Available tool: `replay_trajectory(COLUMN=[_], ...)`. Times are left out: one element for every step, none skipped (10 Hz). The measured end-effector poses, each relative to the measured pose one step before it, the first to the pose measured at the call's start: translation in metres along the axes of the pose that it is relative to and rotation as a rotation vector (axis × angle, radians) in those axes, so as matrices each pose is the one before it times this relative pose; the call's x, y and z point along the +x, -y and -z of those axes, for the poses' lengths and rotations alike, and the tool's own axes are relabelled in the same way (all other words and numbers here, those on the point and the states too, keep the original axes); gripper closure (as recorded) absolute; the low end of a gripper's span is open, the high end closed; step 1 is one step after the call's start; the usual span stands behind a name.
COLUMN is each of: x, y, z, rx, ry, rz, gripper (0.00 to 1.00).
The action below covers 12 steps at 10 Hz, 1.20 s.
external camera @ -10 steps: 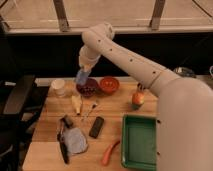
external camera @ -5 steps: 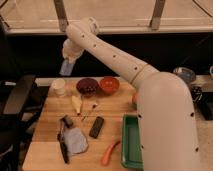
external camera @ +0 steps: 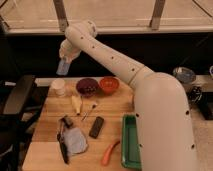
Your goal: Place sponge in paper cup
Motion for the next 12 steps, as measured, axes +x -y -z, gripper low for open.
replay_trajectory(x=[-0.00071, -0.0015, 0.00053, 0.00179, -0.0029, -0.00167, 0.00015, -0.00073, -0.00186, -0.00486, -0.0067, -0.01099], y=[0.00027, 0.00131, -0.00052, 0.00194, 0.00772, 0.00861, 0.00412, 0.00203, 0.00048, -0.00212, -0.00443, -0.00269], z=[-0.00051, -0.0006, -0.00114, -0.00276, -0.00587, -0.00306, -0.00329, -0.00566, -0.00713, -0.00988, -0.01162, -0.01212], rx=[-0.00019, 0.00156, 0.00305, 0.00867, 0.02841, 0.0306, 0.01663, 0.01896, 0.00835, -0.00576, -0.01349, -0.0149], ry=[0.00096, 0.00343, 0.00122, 0.0006, 0.00756, 0.00532, 0.00871, 0.01592, 0.01321, 0.0143, 0.01394, 0.01583], rz=[0.00075, 0.00284, 0.00675, 0.03564, 0.07644, 0.0742, 0.04411, 0.02001, 0.01026, 0.0093, 0.0105, 0.01468], gripper=[1.0, 1.0, 1.0, 1.0, 1.0, 1.0, 1.0, 1.0, 1.0, 1.0, 1.0, 1.0])
